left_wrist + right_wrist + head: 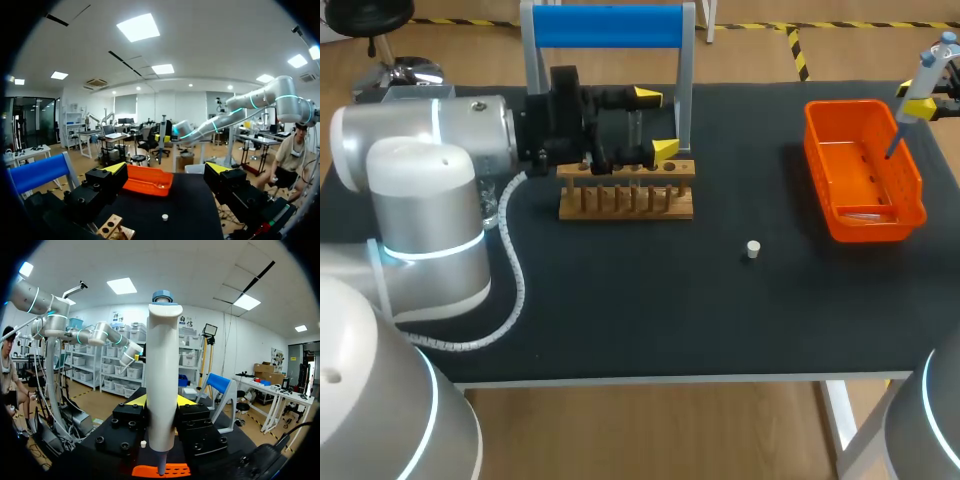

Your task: Invert the test tube, pick up the pipette, mount the tip to pipette, aspirate from beaker and dispense into the tube, eject the tip, return the pipette, and cap with the stopper.

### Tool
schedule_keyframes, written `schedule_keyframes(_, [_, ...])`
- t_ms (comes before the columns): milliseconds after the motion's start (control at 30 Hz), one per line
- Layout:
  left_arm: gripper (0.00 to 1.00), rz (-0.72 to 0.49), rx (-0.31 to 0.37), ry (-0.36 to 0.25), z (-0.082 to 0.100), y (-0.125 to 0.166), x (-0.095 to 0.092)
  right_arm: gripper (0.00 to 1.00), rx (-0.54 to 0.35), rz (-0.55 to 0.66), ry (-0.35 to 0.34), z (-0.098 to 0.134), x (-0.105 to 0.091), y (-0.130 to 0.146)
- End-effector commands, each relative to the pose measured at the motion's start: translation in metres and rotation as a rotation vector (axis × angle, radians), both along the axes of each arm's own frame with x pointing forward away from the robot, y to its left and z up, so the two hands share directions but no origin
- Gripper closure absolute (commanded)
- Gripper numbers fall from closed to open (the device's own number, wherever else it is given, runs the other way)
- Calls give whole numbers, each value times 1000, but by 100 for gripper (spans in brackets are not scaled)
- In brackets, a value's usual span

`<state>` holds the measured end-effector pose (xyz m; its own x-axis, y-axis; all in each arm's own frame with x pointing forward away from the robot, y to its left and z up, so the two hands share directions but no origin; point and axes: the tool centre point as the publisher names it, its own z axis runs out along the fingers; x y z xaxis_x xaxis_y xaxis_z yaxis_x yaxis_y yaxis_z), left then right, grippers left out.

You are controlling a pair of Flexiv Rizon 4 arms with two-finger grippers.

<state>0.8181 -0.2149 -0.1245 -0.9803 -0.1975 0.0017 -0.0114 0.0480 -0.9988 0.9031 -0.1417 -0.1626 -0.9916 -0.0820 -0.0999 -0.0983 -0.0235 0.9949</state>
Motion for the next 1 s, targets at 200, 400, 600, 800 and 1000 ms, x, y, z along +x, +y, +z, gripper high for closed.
schedule_keyframes(200, [0, 9, 7, -9, 0, 1, -2, 100, -3, 2, 0, 1, 0, -1])
schedule_keyframes(400, [0, 9, 7, -9, 0, 1, -2, 100, -3, 2, 0, 1, 0, -1])
schedule_keyframes(600, [0, 9, 7, -9, 0, 1, -2, 100, -3, 2, 0, 1, 0, -1])
schedule_keyframes(800, [0, 9, 7, -9, 0, 1, -2, 100, -3, 2, 0, 1, 0, -1])
schedule_keyframes(1000, [0, 9, 7, -9, 0, 1, -2, 100, -3, 2, 0, 1, 0, -1])
